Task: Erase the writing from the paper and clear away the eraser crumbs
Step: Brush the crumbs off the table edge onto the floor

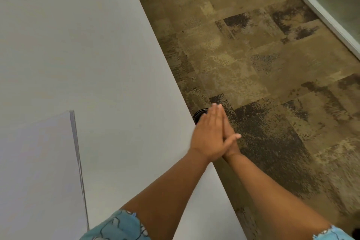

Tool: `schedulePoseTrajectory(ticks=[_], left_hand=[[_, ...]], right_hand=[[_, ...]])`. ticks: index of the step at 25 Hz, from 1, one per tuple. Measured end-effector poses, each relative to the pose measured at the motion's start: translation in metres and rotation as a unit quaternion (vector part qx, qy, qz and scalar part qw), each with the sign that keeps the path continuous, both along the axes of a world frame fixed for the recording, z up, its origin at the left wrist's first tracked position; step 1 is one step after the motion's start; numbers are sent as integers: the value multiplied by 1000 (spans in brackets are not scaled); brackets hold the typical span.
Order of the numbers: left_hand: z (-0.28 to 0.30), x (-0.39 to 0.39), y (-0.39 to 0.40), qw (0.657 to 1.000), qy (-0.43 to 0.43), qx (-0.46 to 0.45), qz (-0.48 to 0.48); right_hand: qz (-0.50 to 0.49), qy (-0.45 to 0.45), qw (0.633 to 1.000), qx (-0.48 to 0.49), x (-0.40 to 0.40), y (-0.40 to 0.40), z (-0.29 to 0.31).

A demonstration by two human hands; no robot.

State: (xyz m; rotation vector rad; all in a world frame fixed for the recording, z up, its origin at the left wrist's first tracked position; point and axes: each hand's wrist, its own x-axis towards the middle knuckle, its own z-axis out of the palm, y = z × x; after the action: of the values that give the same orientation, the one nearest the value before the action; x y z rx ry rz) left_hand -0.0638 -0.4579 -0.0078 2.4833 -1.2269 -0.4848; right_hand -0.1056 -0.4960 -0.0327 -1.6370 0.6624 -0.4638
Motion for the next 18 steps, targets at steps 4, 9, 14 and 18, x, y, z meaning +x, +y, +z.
schedulePoseTrajectory(ticks=[4,9,14,18], left_hand=[[13,-2,10,991,-38,-129,-8],[-2,40,116,929,-83,-23,361],[-5,32,81,950,-48,76,299],[-3,8,16,987,-48,51,145]], right_hand=[[-61,-47,996,-54,-3,-7,10],[33,217,968,-118,-11,-39,-16],[26,219,966,-137,-8,-35,-17],[23,190,979,-72,-9,-30,-14]])
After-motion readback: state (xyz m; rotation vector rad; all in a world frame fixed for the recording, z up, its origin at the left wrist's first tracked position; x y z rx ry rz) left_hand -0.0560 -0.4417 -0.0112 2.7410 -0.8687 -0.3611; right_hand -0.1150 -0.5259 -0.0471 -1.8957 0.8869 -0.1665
